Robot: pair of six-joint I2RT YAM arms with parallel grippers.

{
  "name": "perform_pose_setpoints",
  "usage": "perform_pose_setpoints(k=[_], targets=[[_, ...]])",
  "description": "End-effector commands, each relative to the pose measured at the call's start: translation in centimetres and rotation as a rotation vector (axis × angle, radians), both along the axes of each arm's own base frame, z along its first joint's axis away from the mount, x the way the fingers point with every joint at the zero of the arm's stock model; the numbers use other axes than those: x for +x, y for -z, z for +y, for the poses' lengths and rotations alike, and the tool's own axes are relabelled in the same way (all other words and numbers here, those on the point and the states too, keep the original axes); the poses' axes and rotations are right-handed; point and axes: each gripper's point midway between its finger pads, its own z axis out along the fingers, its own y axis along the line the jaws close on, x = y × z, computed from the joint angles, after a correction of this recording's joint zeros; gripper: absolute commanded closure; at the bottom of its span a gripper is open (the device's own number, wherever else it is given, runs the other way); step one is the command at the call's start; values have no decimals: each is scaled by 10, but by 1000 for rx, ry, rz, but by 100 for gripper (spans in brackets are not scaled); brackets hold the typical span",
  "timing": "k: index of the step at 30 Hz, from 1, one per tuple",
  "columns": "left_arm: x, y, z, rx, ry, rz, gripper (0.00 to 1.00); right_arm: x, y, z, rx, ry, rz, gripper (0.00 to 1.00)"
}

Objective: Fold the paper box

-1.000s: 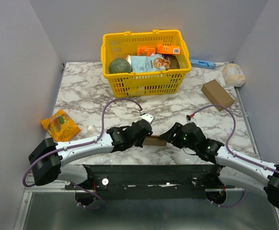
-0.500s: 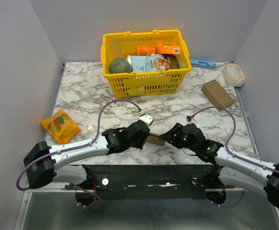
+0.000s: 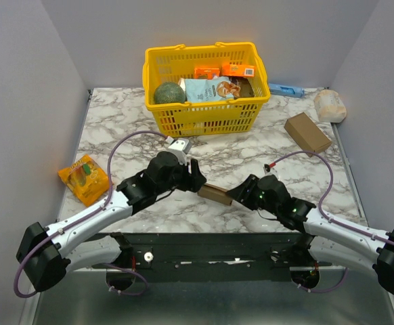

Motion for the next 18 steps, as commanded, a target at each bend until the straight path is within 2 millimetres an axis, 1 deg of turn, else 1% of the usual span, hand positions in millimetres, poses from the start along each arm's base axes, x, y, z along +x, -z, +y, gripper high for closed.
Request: perform_pose_setpoints(k=[1,2,4,5,7,8,9,10,11,12,14,16,17,18], targets=[[9,3,-11,-149,17,84,29,-8,30,-19,-96,27,56,49],[9,12,-12,-144,26,113,29,-8,29,-20,-98,28,54,49],[15,16,-13,-153,16,118,29,-8,30,-20,-99,28,55,49],[15,25,-12,-145,9,136,29,-8,30,-20,-99,28,55,49],[23,27,-8,-163,-20,135,29,-8,29,-20,-98,28,54,49],[24,36,-5,-164,-38,154,29,-9,30,-20,-98,27,54,49],[27,33,-6,-193,-41,147,29,-9,29,-20,-97,27,53,49],[32,34,-2,-203,-60,146,29,-8,29,-20,-97,28,53,49],[33,38,0,-207,-69,154,29,-8,29,-20,-98,27,53,49],[36,35,-2,-232,-75,150,29,-8,29,-21,-98,29,53,49],[39,39,-1,-240,-83,162,30,-9,29,-20,-99,26,54,49],[41,38,-4,-259,-80,165,30,-9,29,-21,-101,27,51,49],[41,42,-5,-260,-82,174,30,-8,29,-21,-101,29,52,49],[43,40,-7,-272,-78,172,31,-8,30,-22,-104,30,53,49]])
